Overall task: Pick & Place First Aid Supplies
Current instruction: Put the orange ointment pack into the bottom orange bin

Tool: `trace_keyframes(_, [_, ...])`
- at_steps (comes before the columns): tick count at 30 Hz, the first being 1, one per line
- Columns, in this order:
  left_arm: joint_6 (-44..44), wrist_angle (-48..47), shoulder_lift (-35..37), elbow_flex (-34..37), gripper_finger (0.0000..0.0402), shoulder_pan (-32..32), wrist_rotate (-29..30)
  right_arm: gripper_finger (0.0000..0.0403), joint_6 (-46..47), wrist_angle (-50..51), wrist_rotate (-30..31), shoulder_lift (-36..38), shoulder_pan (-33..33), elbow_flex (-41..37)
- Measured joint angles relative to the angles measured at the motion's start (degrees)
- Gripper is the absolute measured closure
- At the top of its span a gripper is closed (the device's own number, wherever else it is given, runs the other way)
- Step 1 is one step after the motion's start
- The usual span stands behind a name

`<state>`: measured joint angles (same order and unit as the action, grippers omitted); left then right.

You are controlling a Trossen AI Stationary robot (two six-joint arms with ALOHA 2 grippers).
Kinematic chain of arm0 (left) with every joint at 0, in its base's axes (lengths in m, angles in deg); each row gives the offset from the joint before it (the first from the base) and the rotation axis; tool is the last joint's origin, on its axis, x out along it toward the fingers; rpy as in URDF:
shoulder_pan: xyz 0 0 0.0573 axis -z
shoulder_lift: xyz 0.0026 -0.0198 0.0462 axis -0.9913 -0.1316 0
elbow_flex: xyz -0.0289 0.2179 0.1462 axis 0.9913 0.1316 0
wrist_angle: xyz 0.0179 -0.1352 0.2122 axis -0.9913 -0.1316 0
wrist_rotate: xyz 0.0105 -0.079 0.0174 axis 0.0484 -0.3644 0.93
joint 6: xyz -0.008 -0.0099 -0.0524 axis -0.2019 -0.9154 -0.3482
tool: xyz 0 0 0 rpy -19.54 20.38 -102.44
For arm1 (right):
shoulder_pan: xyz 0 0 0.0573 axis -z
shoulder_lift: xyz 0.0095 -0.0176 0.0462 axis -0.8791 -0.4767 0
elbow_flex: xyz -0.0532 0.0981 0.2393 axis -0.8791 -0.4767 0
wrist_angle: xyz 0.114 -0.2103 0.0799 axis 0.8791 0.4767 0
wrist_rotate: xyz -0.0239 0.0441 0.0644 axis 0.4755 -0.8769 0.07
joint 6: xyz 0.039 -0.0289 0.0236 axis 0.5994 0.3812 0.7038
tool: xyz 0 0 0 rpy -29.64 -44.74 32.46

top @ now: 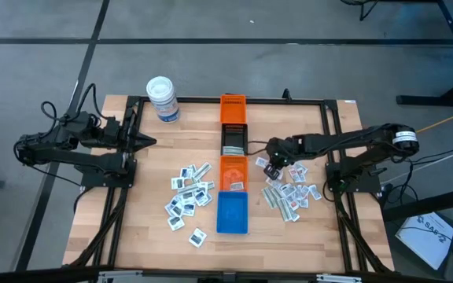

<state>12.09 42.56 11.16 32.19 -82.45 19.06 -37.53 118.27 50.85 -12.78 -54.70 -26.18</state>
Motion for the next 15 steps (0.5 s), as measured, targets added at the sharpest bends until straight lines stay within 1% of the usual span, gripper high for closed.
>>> trace_keyframes(6, [-0.01,0.00,0.02,0.00,0.0393,0.00,0.00,0.0400,-4.00,1.71,0.30,2.11,3.31,3.72])
trace_keyframes(15, [0.00,0.00,0.00,0.00,0.0390,0.01,0.02,0.0400,-10.97,1.61,0.33,2.40,7.24,10.24])
